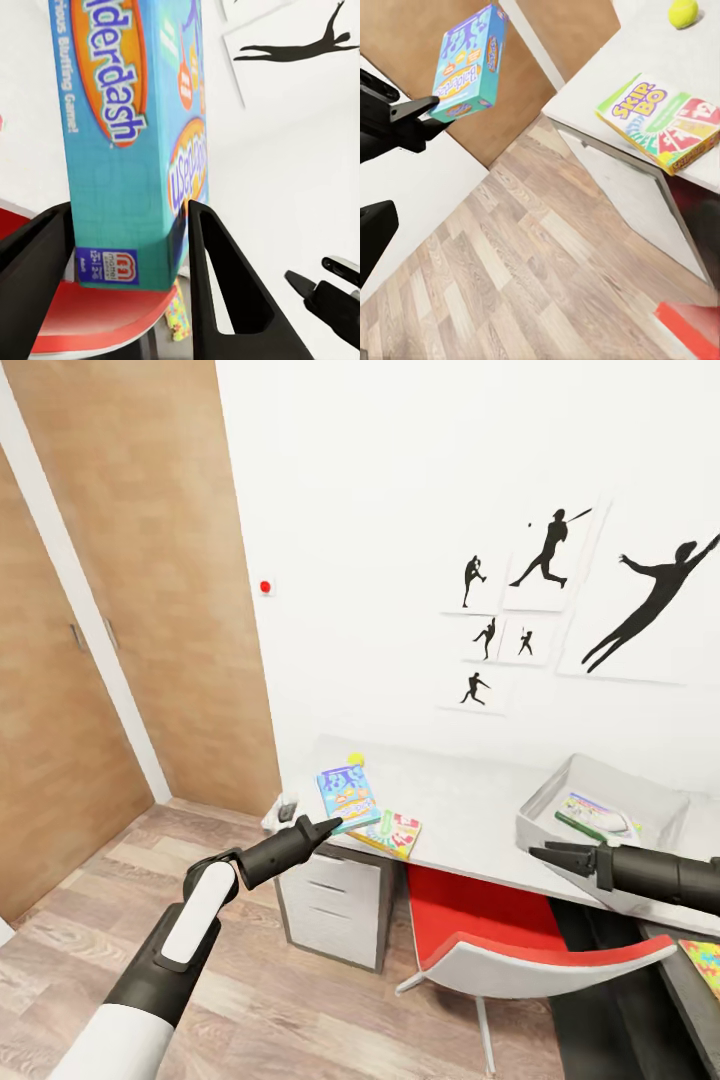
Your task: Put all the toys in the child's room - the three board games (two on the bed and one on the table), the two jigsaw puzzles on the table, and the tennis ball on the table - inside the toy box on the table in the child's room.
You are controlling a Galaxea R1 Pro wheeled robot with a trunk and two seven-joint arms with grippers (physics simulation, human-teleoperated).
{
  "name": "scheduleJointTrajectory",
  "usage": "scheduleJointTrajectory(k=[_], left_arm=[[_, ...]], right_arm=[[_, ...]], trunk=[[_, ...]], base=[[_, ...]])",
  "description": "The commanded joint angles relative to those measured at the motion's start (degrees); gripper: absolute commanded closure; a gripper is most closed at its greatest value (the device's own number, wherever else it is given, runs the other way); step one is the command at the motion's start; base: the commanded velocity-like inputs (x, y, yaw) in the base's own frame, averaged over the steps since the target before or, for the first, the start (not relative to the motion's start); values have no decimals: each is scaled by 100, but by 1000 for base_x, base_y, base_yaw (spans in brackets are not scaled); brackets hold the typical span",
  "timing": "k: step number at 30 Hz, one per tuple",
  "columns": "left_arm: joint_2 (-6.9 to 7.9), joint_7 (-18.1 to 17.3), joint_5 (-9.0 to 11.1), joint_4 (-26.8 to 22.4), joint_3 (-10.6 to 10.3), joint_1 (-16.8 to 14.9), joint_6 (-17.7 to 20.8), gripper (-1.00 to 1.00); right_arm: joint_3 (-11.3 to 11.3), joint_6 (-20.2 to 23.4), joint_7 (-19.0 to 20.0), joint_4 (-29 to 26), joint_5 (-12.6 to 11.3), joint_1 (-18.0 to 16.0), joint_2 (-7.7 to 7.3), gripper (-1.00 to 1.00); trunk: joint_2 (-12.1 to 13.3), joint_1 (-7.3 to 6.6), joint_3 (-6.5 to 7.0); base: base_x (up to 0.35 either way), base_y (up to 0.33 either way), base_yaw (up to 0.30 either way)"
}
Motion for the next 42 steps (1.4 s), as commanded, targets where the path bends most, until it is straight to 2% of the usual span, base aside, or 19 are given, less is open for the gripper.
scheduleJointTrajectory(k=[1, 15, 18, 19, 20, 25, 26, 42], left_arm=[[4, -6, 33, -4, 2, -5, 25, 100], [16, -50, 38, -3, -1, -43, 115, 100], [27, -211, 34, -27, -4, -61, 259, 100], [43, -449, -3, -47, -2, -72, 395, 100], [52, -514, -31, -51, -2, -73, 425, 100], [75, -671, -177, -55, 2, -72, 486, 100], [82, -740, -260, -57, 30, -56, 493, 100], [78, -772, -307, -58, 51, -40, 475, 100]], right_arm=[[-12, 20, 27, 0, -2, -7, -3, -100], [-36, 20, 26, 0, -19, -7, -7, -100], [-38, 20, 26, 0, -19, -7, -6, -100], [-39, 20, 27, 0, -21, -7, -6, -100], [-39, 20, 27, 0, -21, -7, -6, -100], [-40, 20, 24, 0, -20, -7, -6, -100], [-40, 20, 26, 0, -22, -8, -6, -100], [-44, 20, 20, 0, -25, -14, 7, -100]], trunk=[[-13, 4, -10], [-13, 4, 27], [-13, 4, 35], [-13, 4, 37], [-13, 4, 40], [-13, 4, 53], [-13, 4, 56], [-13, 4, 106]], base=[[0, 0, -290], [0, 0, -276], [0, 0, -258], [0, 0, -255], [0, 0, -255], [0, 0, -254], [0, 0, -252], [1, 0, -215]])
